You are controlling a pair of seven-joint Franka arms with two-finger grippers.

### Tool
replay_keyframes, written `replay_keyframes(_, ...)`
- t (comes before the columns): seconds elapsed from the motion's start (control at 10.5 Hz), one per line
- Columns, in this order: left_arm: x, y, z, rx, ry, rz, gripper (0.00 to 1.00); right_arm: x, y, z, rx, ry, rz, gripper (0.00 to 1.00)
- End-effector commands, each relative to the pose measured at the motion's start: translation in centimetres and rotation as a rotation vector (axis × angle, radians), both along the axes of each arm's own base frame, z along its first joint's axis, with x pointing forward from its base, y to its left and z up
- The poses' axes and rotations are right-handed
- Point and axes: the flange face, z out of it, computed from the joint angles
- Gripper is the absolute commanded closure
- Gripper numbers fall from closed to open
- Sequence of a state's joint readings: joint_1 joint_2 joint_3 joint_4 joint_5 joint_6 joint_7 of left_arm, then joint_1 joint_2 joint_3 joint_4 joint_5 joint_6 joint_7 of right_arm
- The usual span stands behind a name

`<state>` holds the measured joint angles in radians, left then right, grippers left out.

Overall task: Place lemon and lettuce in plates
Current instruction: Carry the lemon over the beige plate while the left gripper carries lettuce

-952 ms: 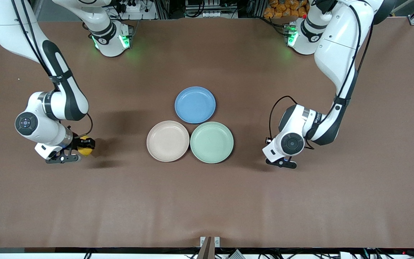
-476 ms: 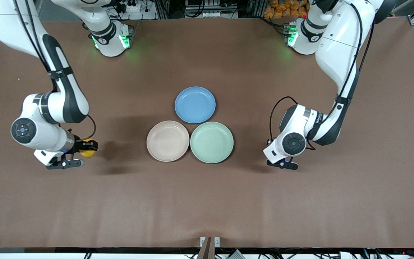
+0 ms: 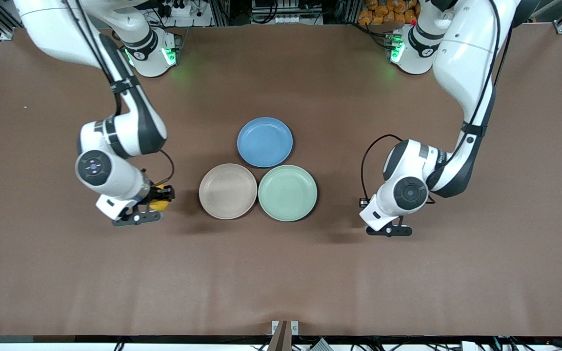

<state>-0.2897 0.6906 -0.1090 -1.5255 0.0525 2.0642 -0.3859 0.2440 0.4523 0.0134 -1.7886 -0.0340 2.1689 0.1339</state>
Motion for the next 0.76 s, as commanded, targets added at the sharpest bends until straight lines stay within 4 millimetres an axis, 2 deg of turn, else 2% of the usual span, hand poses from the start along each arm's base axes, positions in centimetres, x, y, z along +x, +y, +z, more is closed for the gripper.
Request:
replay_keyframes(0.0,0.3,-0.8,5.8,-0.094,-0.044,0.095,1.0,-0.9,5.1,1.0,-0.002,-0.014,-0.042,0.64)
replay_keyframes(0.1,0.4,-0.9,8.0,-0.117,-0.069,0.096,1.0,-0.9,6.1,1.4,0.0,-0.024,-0.051,0.63)
replay_keyframes(0.19,0.5,-0.6,8.7,-0.136,-0.071,0.111,1.0,-1.4,7.7,1.3,0.0,-0.024,-0.037,0.63)
replay_keyframes(0.48,0.3,-1.8,9.2,-0.153,-0.076,0.088,1.0,-3.2,11.9,-0.2,-0.009,-0.017,-0.051,0.63)
replay_keyframes(0.67,-0.5,-4.3,9.0,-0.175,-0.063,0.065,1.0,-4.0,13.7,-1.2,-0.017,-0.008,-0.056,0.63)
